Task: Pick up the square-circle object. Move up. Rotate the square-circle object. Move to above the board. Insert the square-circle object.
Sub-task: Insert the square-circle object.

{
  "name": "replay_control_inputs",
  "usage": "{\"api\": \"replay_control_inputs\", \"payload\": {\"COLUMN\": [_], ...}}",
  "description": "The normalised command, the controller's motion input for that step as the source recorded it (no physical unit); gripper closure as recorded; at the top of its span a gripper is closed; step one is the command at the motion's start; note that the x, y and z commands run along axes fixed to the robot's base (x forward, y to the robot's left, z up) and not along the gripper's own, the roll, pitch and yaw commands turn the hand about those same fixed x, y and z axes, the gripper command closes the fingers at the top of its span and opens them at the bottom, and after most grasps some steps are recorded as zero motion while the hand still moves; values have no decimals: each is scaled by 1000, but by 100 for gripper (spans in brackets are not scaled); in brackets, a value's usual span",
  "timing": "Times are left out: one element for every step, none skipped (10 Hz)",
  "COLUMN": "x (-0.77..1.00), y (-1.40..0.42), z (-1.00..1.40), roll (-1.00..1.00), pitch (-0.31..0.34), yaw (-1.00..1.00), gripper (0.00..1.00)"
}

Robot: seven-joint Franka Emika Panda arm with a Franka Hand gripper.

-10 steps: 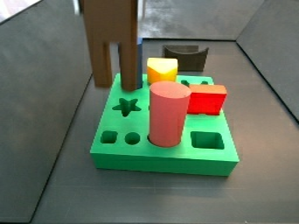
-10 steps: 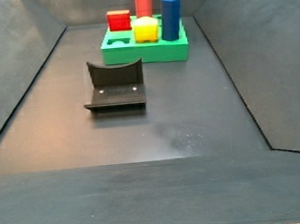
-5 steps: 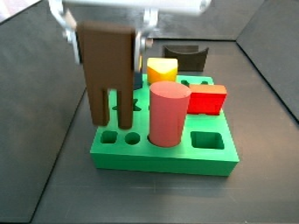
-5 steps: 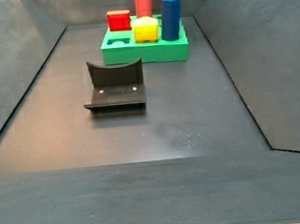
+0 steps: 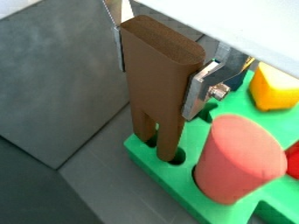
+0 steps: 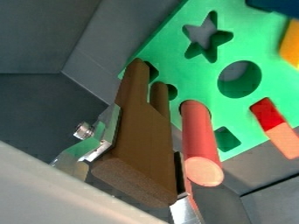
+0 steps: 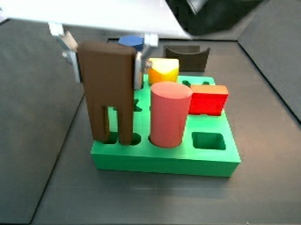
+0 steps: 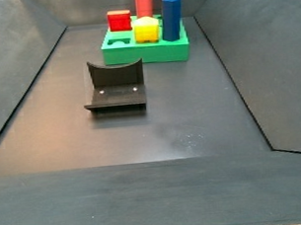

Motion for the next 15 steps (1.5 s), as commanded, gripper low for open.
{"api": "replay_control_inputs", "payload": {"x": [366, 449, 414, 257, 54, 109, 163, 226, 117, 177, 80, -66, -286, -277, -203], "y": [-120, -71, -6, 0, 0, 0, 0, 0, 0, 0, 0, 0, 0, -54, -77], "z": [-229, -146, -114, -83, -134, -206, -231, -286, -354, -354, -406, -557, -503, -326, -346], "roll": [191, 253, 259, 254, 120, 153, 141, 137, 151, 156, 51, 10, 109, 154, 150], "pitch": [67, 84, 74, 24, 0, 0, 0, 0, 0, 0, 0, -41, -134, -117, -106], "yaw": [31, 111, 157, 200, 46, 251, 251, 214, 271, 329, 171, 46, 80, 109, 86], "gripper": [100, 100, 100, 100, 100, 100, 100, 100, 100, 100, 100, 100, 100, 100, 100]}}
